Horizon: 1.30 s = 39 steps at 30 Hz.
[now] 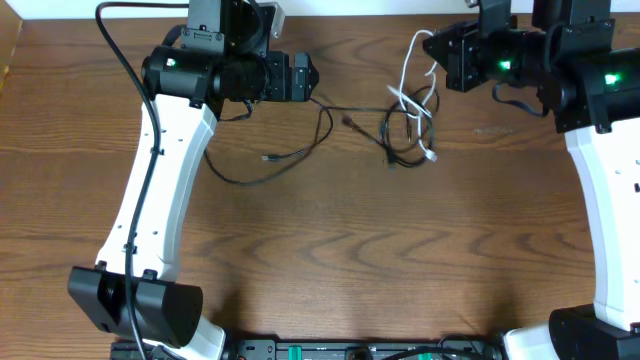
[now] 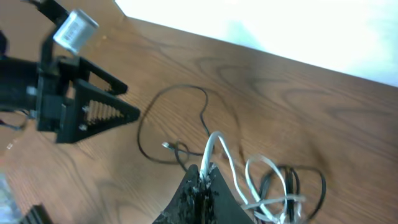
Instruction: Untangle cables
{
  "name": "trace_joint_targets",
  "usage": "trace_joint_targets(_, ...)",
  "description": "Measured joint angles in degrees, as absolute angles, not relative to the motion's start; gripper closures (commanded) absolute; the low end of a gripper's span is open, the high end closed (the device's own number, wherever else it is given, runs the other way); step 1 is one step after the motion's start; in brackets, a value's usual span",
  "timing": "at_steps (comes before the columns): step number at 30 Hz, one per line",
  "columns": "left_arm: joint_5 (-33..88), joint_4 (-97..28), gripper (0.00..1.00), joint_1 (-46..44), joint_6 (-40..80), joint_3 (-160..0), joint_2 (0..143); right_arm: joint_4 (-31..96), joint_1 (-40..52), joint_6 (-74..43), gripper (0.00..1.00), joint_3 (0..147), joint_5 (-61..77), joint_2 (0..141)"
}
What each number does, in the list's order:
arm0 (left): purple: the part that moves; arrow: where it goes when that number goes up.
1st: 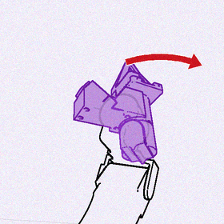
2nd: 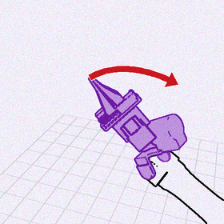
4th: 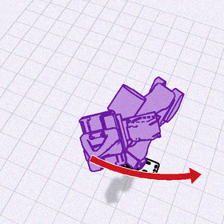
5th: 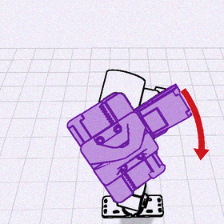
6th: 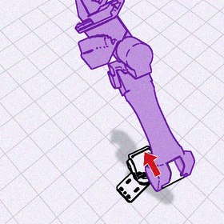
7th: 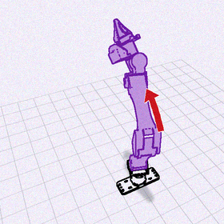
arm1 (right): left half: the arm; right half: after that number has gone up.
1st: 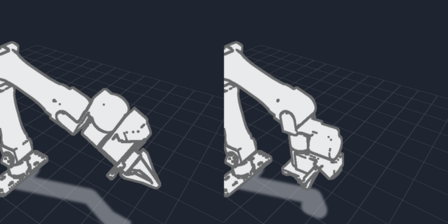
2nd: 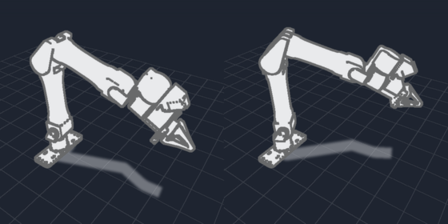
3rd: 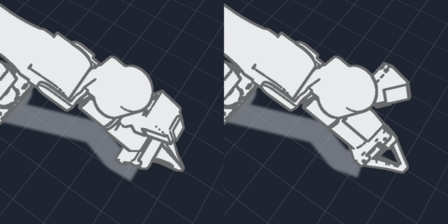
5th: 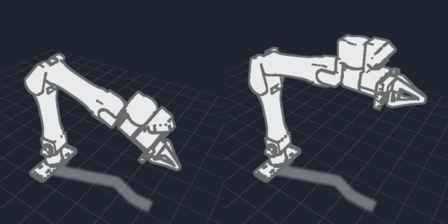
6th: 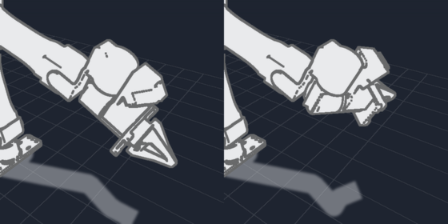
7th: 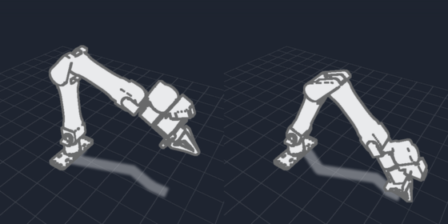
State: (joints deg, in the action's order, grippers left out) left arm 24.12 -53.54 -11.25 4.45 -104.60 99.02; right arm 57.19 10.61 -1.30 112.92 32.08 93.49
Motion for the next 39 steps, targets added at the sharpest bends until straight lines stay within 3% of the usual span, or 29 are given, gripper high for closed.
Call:
trace_joint_targets(13, 24.1, -53.5, 0.01, -11.2, 4.4, -104.6, 99.0, 53.3, 10.6, -4.2, 0.99, 118.6, 32.9, 90.0)
trace_joint_targets(29, 24.2, -53.4, 0.02, -11.9, 4.4, -104.6, 99.0, 60.0, 10.6, -5.0, 0.99, 119.1, 26.7, 89.6)
trace_joint_targets(39, 32.8, -46.4, 0.02, -14.3, 4.4, -104.6, 101.2, 61.5, 10.6, -5.0, 0.99, 119.1, 26.1, 91.5)
